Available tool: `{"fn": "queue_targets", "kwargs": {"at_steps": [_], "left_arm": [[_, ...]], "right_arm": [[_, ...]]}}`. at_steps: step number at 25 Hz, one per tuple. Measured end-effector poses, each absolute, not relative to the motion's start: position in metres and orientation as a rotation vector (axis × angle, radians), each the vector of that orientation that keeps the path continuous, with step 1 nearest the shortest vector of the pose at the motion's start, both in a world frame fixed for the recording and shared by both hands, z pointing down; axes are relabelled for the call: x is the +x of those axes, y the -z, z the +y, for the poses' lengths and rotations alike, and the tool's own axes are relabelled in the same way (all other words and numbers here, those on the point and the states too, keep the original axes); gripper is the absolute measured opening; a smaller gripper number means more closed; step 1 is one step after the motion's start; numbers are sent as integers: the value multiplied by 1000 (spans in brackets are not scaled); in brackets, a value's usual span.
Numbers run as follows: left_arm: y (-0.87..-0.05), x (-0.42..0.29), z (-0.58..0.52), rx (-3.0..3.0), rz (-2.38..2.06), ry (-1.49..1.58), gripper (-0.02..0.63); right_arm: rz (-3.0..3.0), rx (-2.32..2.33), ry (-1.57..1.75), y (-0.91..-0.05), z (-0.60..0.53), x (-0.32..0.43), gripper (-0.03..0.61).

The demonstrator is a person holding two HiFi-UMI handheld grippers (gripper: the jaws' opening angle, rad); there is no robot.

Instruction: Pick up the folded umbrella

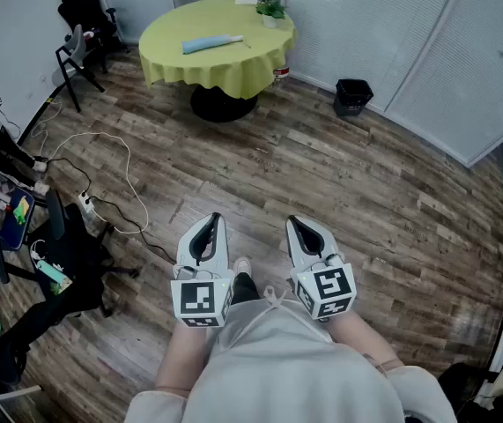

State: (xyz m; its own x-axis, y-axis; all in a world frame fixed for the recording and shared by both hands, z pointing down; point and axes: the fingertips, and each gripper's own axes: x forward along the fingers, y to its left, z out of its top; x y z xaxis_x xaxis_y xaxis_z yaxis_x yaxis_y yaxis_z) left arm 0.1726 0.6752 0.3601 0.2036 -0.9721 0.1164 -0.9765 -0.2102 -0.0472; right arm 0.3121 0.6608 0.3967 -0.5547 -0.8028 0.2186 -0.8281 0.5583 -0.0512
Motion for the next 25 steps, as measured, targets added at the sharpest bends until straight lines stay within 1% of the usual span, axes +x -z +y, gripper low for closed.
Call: {"fn": "queue_targets", "kwargs": {"at_steps": [9,18,25], "left_arm": [[-367,170,671,2417,-1943,-182,6],[-387,172,666,2390,-1926,-243,6],[-402,152,615,2378,-1923,-240,6]], "right_arm": [[-2613,1388,-246,-404,658,310,-2],[-2597,1394,-386,-427,650,313,-2],[-2581,1374,-414,-444,603,291,-1]]}}
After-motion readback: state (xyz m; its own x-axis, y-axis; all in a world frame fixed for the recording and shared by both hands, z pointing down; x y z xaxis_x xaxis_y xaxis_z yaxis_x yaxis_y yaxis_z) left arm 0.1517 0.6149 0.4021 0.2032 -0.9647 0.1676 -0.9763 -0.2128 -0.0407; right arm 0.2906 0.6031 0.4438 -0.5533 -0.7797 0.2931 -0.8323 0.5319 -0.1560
